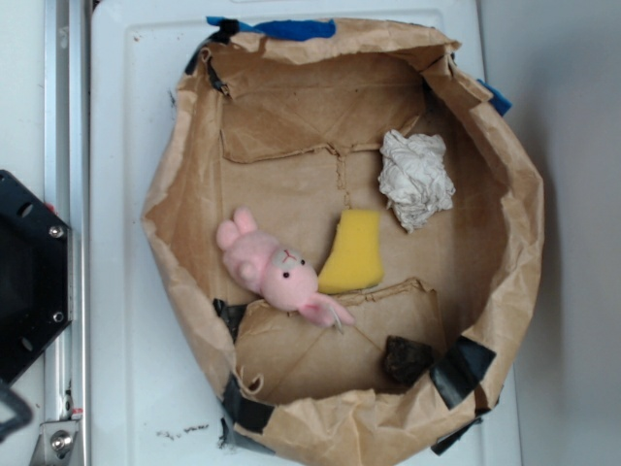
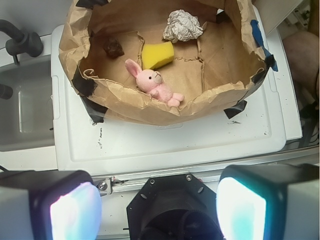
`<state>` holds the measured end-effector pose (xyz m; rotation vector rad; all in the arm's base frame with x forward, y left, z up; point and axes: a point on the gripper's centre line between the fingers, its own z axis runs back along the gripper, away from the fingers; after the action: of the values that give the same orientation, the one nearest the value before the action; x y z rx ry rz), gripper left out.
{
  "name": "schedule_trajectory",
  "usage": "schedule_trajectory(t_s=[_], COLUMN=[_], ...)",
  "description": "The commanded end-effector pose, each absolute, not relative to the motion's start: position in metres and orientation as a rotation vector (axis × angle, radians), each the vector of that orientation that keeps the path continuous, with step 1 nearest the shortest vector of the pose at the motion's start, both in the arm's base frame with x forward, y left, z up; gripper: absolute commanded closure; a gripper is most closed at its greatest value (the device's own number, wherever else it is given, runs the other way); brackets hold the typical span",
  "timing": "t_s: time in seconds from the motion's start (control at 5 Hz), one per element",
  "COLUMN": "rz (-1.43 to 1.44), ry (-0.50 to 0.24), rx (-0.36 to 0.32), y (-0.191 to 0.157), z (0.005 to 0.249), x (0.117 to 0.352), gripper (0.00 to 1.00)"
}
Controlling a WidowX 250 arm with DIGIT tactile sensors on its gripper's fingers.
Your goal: Grab the rock.
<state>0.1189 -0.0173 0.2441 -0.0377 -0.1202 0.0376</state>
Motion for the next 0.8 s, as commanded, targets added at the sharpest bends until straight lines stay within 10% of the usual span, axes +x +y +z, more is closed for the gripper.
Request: schedule_trajectory(t_s=[0.0, 0.6], rz=[0.038, -0.035], ry=[-0.12, -0.056], rx=[-0.038, -0.03], y=[-0.017, 0.01], z=[0.244, 0.213], x=[0.119, 0.26], gripper=[0.0, 0.0])
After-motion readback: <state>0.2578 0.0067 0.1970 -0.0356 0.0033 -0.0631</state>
